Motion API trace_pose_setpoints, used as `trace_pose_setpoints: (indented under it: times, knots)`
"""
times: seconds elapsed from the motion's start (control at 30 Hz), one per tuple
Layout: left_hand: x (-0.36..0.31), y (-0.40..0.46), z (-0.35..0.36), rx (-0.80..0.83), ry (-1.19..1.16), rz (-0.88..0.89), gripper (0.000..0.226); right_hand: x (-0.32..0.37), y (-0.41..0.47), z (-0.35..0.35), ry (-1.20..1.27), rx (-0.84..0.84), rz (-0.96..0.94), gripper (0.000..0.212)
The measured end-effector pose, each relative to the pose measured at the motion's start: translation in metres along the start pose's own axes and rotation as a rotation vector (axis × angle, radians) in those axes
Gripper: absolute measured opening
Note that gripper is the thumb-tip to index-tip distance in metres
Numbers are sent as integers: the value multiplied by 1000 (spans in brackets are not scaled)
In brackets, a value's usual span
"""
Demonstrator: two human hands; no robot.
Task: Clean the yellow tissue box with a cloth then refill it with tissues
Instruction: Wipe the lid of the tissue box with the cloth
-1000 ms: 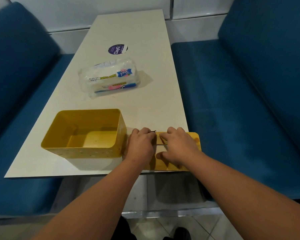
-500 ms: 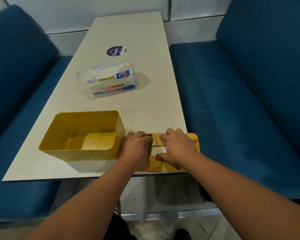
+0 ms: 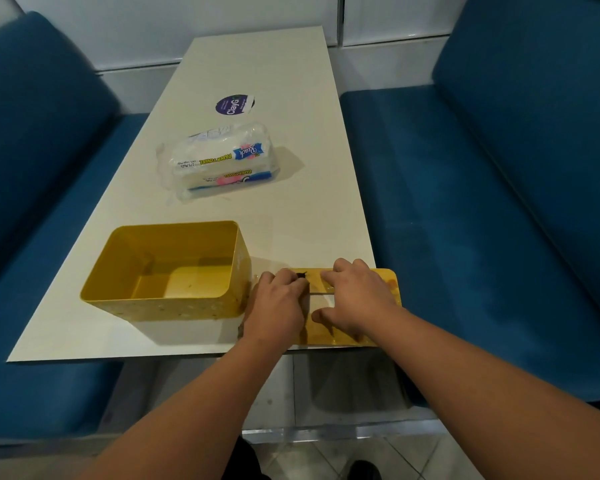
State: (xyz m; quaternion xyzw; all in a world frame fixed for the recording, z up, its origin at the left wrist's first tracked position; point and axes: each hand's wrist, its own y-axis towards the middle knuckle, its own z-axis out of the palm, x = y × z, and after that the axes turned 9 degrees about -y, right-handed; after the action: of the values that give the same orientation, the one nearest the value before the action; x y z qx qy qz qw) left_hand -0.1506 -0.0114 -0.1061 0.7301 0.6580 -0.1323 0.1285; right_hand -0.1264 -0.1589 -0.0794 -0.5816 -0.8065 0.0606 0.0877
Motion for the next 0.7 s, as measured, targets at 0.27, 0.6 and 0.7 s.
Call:
trace_pose_setpoints:
  times: [0.27, 0.6, 0.7]
  knots:
    - [-7, 17, -7, 13, 9, -19, 32, 1, 0, 0, -4, 7, 0, 68]
    - [5, -21, -2, -20, -49, -50, 41, 0, 1, 1, -22, 2, 1, 75]
    - [1, -9, -6, 36, -56, -66, 43, 0, 0, 0, -17, 4, 0, 72]
